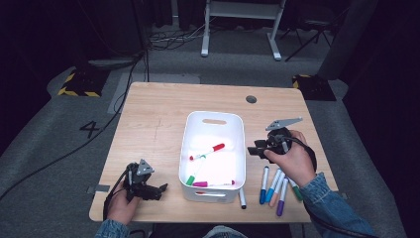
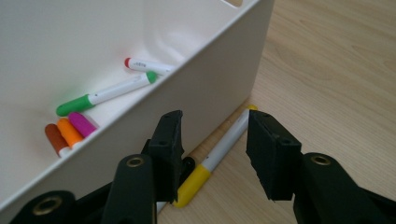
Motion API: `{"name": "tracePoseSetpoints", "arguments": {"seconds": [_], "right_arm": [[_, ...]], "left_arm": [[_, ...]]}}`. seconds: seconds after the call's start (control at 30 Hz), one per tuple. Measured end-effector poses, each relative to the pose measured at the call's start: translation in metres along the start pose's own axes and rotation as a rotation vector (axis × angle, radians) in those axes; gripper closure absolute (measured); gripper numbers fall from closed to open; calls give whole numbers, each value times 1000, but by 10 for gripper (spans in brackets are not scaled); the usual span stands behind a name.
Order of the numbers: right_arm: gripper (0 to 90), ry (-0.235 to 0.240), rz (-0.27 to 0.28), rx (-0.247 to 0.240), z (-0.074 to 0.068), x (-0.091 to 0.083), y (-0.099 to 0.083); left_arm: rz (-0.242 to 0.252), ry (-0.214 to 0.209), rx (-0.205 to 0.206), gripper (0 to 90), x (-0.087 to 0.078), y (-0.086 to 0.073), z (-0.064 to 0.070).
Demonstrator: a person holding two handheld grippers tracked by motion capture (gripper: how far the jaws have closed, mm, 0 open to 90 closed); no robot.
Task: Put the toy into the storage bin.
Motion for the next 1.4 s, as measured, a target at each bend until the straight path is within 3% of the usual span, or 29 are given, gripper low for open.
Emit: {"name": "tracePoseSetpoints", "arguments": {"seconds": [0.53, 0.77, 1.1, 1.4], "right_arm": [[566, -20, -130, 33, 27, 60, -41], [563, -12, -176, 39, 24, 77, -56], [619, -15, -216, 16, 22, 83, -63], [754, -68, -255, 3, 32, 80, -69]], "left_arm": [[-1, 0, 1, 0, 0, 0, 0], [-1, -1, 0, 0, 0, 0, 0], [0, 0, 0, 0, 0, 0, 0], [0, 2, 1, 0, 0, 0, 0]]}}
Point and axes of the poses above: each handheld gripper's, and its own axes: x roughly forward along the jaws, y roughly out of its top, z roughly to its right, the point moved 7 cm from there along x, roughly forward along the jaws, and after that the axes turned 11 degrees about z, right-handed, at the moved point
